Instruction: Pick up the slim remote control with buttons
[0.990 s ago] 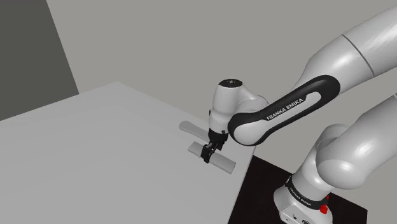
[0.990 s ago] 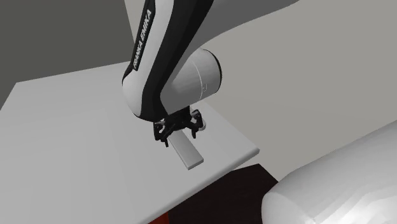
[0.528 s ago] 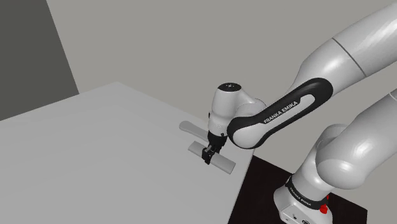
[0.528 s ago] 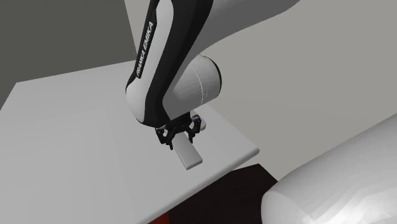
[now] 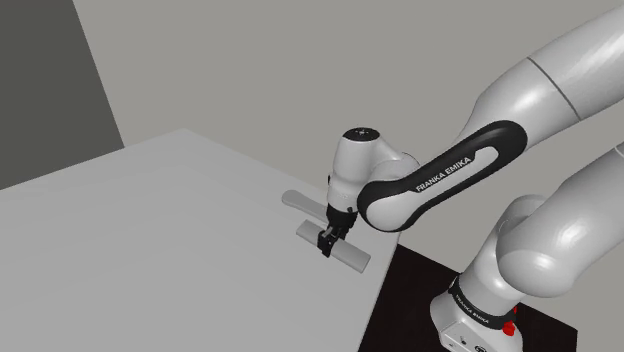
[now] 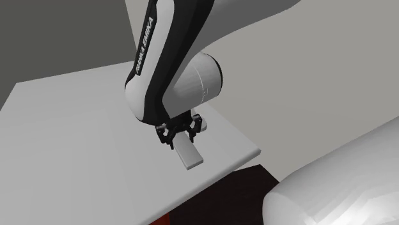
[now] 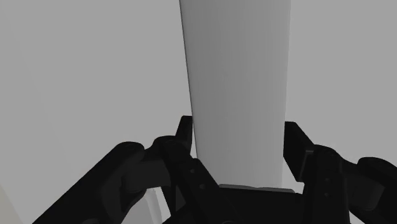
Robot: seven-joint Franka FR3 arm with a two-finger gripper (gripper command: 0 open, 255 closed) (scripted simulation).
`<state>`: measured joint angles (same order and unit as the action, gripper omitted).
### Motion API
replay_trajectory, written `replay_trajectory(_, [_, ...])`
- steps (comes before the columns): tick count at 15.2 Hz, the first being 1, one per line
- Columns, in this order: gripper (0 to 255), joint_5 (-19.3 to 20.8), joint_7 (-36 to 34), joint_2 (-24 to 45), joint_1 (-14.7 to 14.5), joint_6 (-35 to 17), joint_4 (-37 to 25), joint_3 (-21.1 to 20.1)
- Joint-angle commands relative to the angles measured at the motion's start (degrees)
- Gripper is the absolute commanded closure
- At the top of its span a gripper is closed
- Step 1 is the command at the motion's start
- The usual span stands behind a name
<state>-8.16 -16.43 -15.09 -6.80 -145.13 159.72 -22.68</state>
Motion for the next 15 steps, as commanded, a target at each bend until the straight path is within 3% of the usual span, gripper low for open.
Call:
replay_trajectory(1, [255,-0.6,0.5,-1.7,-0.3,2.0,-0.3,0.4])
replay_trajectory(13, [255,-1.8,2.0,-10.6,-1.5,14.5,-3.9,2.5])
replay_trajectory(15, [255,-1.8,2.0,-10.7,-1.5,14.6,-4.0,2.5])
